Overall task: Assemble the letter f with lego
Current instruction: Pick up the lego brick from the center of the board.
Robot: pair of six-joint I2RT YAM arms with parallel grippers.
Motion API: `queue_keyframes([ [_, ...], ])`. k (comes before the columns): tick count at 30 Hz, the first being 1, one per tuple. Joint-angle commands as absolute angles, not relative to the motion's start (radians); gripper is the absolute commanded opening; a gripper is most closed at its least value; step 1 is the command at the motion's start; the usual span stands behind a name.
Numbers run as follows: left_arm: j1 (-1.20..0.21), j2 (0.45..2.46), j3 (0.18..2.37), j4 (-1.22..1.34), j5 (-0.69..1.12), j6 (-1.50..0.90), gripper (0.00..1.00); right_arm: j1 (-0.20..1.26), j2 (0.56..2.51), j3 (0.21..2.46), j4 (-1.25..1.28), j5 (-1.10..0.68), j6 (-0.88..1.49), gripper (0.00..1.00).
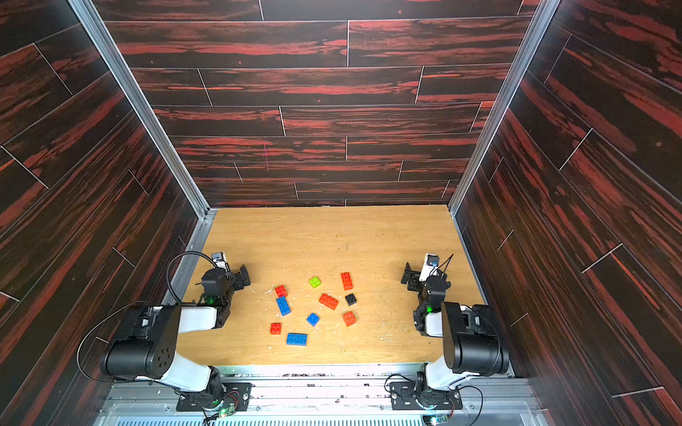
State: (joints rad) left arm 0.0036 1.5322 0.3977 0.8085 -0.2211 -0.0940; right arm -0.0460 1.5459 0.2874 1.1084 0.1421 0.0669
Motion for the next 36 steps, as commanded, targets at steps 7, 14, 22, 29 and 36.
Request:
queue_keyframes([
  [7, 0.011, 1.536, 0.417, 0.823, -0.235, -0.087, 1.00, -0.051, 1.556, 0.308, 1.125, 0.138, 0.060, 0.98],
  [14, 0.012, 1.538, 0.419, 0.821, -0.235, -0.089, 1.00, -0.051, 1.555, 0.308, 1.125, 0.138, 0.060, 0.99],
  [22, 0.012, 1.534, 0.418, 0.833, -0.241, -0.087, 1.00, -0.047, 1.517, 0.308, 1.097, 0.227, 0.086, 0.99],
  [29, 0.012, 1.408, 0.609, 0.379, -0.266, -0.086, 1.00, -0.007, 1.393, 0.377, 0.836, 0.288, 0.087, 0.98],
  [36, 0.011, 1.233, 0.714, 0.084, -0.223, -0.209, 1.00, 0.127, 1.294, 0.512, 0.467, 0.317, 0.077, 0.99],
])
